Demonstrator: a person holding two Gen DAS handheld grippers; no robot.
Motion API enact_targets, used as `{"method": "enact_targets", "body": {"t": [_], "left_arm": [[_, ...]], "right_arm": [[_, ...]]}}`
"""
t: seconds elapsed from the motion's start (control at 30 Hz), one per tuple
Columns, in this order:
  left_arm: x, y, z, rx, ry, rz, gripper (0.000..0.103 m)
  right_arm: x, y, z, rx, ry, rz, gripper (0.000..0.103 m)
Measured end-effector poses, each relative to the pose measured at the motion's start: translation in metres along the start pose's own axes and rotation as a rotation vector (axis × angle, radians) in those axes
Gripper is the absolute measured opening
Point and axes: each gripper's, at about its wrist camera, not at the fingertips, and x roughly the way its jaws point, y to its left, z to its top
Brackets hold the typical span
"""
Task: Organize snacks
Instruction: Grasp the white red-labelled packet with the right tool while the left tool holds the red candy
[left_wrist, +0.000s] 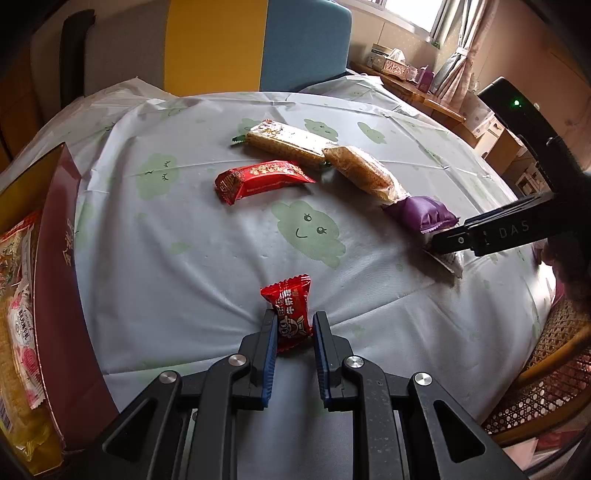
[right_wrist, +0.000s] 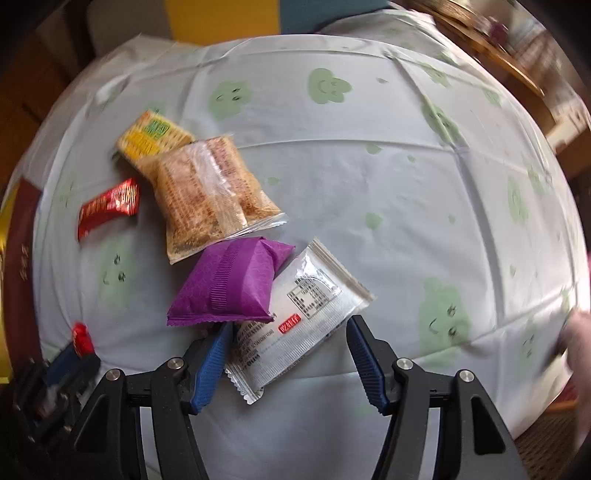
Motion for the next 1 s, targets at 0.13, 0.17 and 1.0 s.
{"method": "enact_targets", "body": {"t": [0.13, 0.17, 1.0], "left_arm": [[0.000, 0.001, 0.000, -0.006, -0.001, -0.004, 0.019], [0.000, 0.001, -0.001, -0.007, -0.001, -0.005, 0.019], [0.001, -0.003, -0.001, 0.009, -0.001, 0.018, 0.020]], "right_arm": [[-0.004, -0.005, 0.013, -0.167, 0.050, -0.158, 0.066], [-0.007, -0.014, 0.016, -0.143, 0.045, -0.174, 0.067], [0.005, -0.072, 0.042, 0.235, -0.021, -0.012, 0.057]]}}
